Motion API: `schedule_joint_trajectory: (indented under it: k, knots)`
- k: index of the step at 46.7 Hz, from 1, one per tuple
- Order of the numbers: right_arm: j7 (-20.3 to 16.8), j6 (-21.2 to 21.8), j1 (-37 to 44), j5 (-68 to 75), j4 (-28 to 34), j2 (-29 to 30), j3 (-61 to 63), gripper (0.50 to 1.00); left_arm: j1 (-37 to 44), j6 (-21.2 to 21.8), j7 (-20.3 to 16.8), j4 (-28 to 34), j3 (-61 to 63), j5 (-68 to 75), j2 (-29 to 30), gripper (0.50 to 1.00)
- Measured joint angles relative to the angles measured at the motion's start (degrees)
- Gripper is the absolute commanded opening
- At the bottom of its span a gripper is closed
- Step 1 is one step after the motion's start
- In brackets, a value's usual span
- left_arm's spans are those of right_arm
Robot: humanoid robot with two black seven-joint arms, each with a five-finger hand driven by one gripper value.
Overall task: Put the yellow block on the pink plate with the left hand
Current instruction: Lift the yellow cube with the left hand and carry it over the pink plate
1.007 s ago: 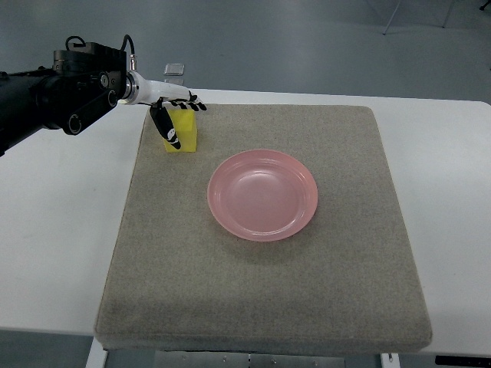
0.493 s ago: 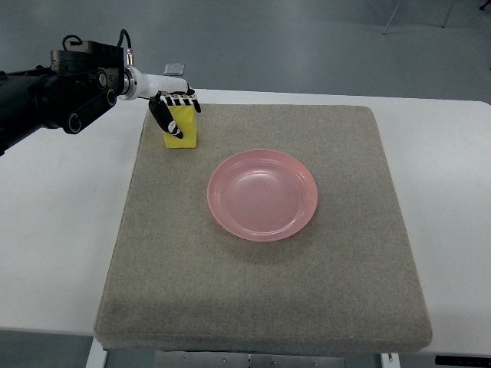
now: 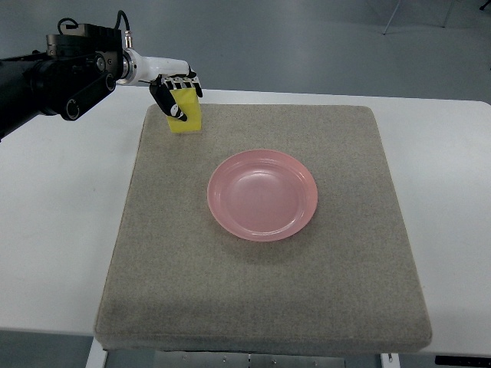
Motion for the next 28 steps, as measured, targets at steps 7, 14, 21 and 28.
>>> schedule_joint_trajectory:
  k: [7,14,21,28]
  knots:
    - [0.0,0.0,0.0,0.0,0.0,0.0,0.0,0.924,-1.1,0.1,0.1,-0.8,-0.6,-0.2,-0.2,0.746]
    - [0.0,0.0,0.0,0.0,0.0,0.0,0.0,0.924,-1.8,0.3,0.1,-3.6,-3.0,0.0,-0.3,0.746]
    - [0.0,0.0,0.0,0.0,0.0,0.0,0.0,0.924,-3.3,0.8,0.2,-9.8,-3.6,0.1,-0.3,0.748]
    - [0.0,0.0,0.0,0.0,0.0,0.0,0.0,0.924,-4.9,1.7,0.2,-15.7,-4.3,1.0,-0.3,0.746]
